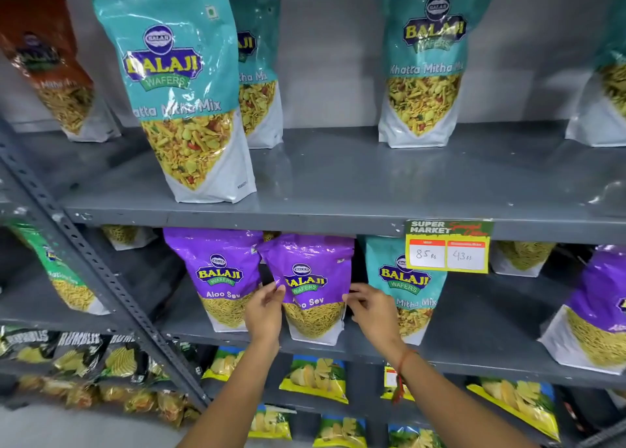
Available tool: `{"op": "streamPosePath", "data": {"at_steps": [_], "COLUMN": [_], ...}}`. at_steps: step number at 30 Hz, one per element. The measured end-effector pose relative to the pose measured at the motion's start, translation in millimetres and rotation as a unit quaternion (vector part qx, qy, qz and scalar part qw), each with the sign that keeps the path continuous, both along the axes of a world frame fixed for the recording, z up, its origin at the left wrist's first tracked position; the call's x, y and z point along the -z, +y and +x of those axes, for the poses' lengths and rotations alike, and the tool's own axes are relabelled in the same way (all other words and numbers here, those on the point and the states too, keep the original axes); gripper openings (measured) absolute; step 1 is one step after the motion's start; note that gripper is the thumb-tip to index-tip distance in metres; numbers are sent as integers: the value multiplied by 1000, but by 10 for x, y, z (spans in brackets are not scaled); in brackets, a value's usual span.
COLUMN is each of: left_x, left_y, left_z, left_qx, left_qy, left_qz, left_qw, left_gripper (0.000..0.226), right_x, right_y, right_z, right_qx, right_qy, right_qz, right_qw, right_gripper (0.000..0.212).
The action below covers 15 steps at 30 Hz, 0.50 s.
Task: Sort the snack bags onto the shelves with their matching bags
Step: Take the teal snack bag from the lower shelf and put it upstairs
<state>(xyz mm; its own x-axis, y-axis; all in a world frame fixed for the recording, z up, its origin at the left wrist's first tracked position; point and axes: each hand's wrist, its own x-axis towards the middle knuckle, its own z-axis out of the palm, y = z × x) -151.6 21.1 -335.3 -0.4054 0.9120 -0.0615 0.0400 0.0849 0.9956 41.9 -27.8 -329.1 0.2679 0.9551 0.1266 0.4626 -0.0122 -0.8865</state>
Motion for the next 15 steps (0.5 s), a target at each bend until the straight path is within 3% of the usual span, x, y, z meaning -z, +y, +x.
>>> {"op": "streamPosePath", "data": {"at_steps": [3, 6, 9, 11, 13, 15], "left_x": [-127, -167, -98, -38, 53, 85], "left_y": [-235, -536, -609, -549, -454, -375], "left_z": [200, 553, 939, 1146, 1328, 1435], "left_qx": [-33, -6, 125, 194, 217, 203], "left_qy": [-60, -12, 59, 138, 229, 270], "left_qz": [27, 98, 103, 83, 76, 87], "left_qw": [997, 995, 985, 968, 946, 937], "left_gripper": [32, 24, 21, 43, 63, 65], "right_x": [59, 20, 39, 83, 114, 164], "right_y": [-199, -499, -626, -583, -486, -367], "right_z": [125, 322, 628, 845, 1049, 1181], "right_qx": [34, 138, 237, 271, 258, 207], "right_qy": [66, 93, 122, 124, 110, 118], "right_qz": [9, 57, 104, 90, 43, 16], "right_qw": [997, 984, 958, 950, 959, 971], "right_gripper": [21, 11, 13, 19, 34, 35]}}
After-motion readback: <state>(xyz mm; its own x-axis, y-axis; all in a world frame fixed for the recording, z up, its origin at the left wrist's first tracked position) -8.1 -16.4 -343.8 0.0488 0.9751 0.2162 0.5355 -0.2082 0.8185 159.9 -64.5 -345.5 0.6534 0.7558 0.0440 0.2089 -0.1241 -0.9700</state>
